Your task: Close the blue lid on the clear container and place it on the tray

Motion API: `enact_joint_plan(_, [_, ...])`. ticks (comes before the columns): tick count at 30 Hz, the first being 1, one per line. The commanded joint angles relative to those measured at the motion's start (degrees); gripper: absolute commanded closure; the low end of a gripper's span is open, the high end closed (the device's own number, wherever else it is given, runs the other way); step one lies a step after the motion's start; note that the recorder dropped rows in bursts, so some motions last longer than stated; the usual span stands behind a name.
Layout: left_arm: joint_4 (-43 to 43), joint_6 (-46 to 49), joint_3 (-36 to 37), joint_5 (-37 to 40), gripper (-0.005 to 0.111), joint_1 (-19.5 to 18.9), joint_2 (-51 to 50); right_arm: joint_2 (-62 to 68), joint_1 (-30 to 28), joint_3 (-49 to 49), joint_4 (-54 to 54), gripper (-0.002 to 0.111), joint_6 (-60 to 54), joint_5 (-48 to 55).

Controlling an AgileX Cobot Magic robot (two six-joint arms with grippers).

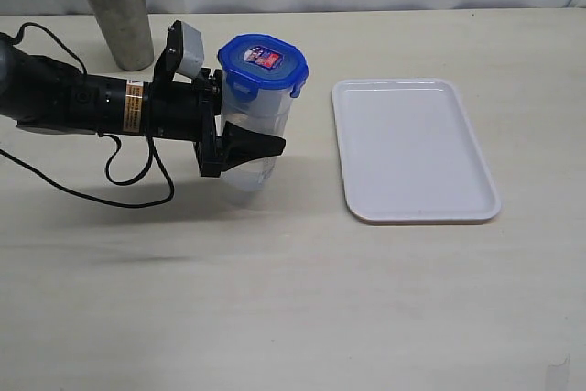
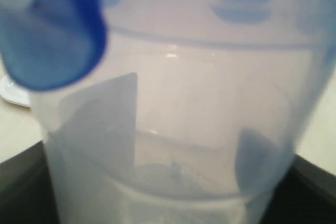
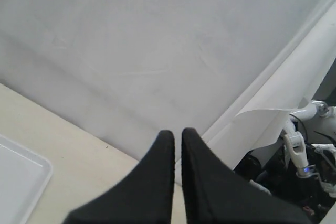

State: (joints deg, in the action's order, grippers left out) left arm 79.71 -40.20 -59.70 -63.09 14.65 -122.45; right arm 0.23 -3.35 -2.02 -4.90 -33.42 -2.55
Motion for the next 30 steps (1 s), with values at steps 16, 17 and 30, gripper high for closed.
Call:
enact_joint_plan(16, [-1.1, -0.3, -0.3, -2.0, 0.107, 0.0, 0.9, -0.2, -0.4, 2.0, 1.3, 0.103, 0.3, 2.9])
enact_joint_plan(17, [-1.1, -0.3, -0.3, -2.0, 0.107, 0.0, 0.9, -0.2, -0.4, 2.0, 1.3, 0.103, 0.3, 2.9])
enact_joint_plan(30, [-1.1, -0.3, -0.3, -2.0, 0.107, 0.0, 0.9, -0.2, -0.4, 2.0, 1.3, 0.103, 0.3, 7.0])
